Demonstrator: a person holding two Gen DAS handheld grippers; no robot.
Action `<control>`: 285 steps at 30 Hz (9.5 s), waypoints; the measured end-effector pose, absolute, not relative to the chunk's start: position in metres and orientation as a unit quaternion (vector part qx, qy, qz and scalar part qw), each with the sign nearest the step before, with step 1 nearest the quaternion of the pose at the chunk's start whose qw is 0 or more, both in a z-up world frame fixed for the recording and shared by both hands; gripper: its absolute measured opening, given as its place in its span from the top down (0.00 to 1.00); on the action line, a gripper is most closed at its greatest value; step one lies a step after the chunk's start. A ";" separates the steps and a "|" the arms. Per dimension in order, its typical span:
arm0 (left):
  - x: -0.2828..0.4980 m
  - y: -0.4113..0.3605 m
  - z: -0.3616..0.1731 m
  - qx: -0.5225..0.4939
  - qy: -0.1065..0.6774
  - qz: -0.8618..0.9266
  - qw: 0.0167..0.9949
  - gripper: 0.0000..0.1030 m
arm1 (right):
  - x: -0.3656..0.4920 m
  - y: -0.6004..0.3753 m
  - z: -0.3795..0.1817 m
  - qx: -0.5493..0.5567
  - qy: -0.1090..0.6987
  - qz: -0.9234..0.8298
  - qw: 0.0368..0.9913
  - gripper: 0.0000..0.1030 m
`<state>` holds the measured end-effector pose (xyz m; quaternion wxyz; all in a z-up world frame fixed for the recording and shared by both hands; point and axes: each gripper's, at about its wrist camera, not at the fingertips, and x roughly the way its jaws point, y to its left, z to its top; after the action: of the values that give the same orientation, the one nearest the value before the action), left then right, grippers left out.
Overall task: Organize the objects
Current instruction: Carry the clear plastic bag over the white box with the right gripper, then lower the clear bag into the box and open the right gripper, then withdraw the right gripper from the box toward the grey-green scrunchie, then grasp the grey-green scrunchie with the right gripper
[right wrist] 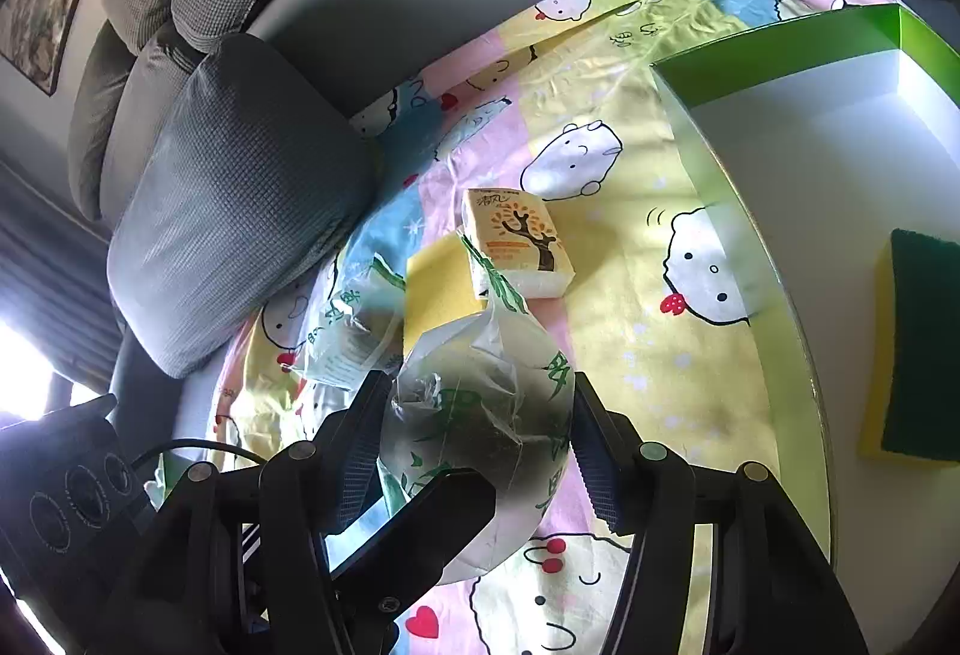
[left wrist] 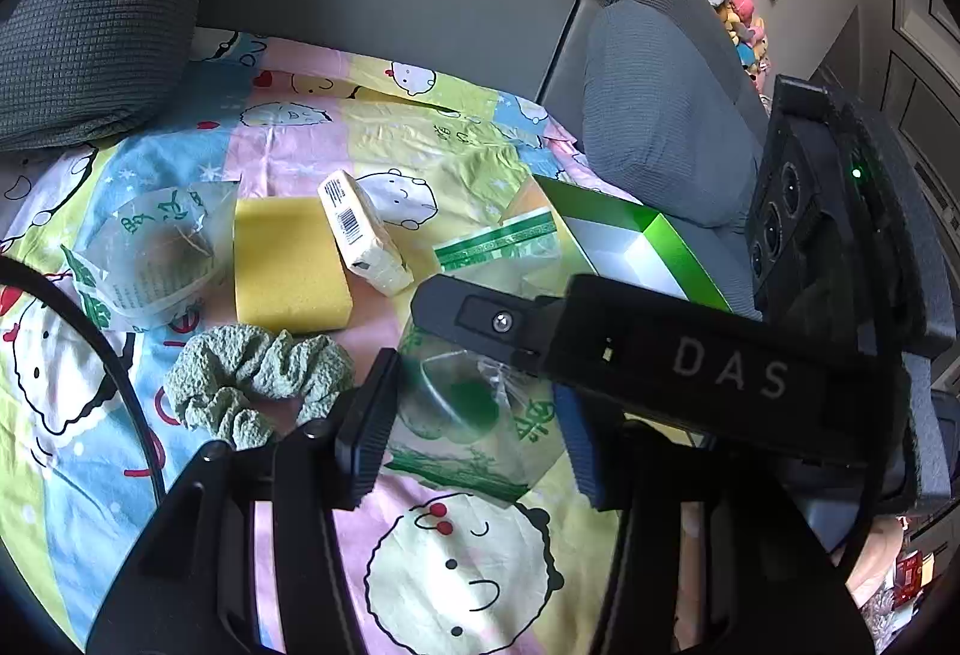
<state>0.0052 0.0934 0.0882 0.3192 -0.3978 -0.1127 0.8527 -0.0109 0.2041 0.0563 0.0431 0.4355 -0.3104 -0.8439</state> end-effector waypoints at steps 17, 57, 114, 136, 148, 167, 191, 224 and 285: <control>0.012 0.095 0.097 -0.373 -0.117 0.855 0.340 0.52 | 0.000 0.204 0.071 0.410 -0.297 -0.862 0.032 0.41; -0.001 0.123 0.109 -0.365 -0.105 0.833 0.402 0.54 | 0.015 0.234 0.083 0.370 -0.319 -0.872 -0.019 0.41; 0.029 0.188 0.117 -0.349 -0.169 0.792 0.471 0.54 | 0.078 0.296 0.108 0.325 -0.320 -0.885 -0.097 0.41; 0.025 0.206 0.090 -0.411 -0.182 0.758 0.472 0.54 | 0.077 0.315 0.086 0.367 -0.316 -0.865 -0.131 0.41; 0.026 0.206 0.086 -0.415 -0.179 0.761 0.465 0.55 | 0.075 0.317 0.081 0.370 -0.321 -0.862 -0.132 0.41; 0.025 0.203 0.088 -0.423 -0.191 0.755 0.464 0.54 | 0.077 0.324 0.078 0.367 -0.332 -0.856 -0.149 0.42; 0.029 0.147 0.132 -0.375 -0.189 0.799 0.430 0.22 | 0.097 0.316 0.117 0.274 -0.344 -0.886 -0.146 0.36; -0.031 -0.021 0.080 -0.474 -0.181 0.853 0.123 0.13 | -0.005 0.166 0.089 0.402 -0.215 -0.890 0.014 0.08; -0.044 0.020 0.027 -0.558 -0.123 0.805 0.160 0.36 | -0.058 0.146 0.006 0.530 -0.194 -0.825 0.025 0.36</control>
<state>-0.0443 0.0198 0.0273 0.1599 -0.5580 -0.1228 0.8050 -0.0583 0.1459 0.0065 0.0254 0.5299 -0.1942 -0.8252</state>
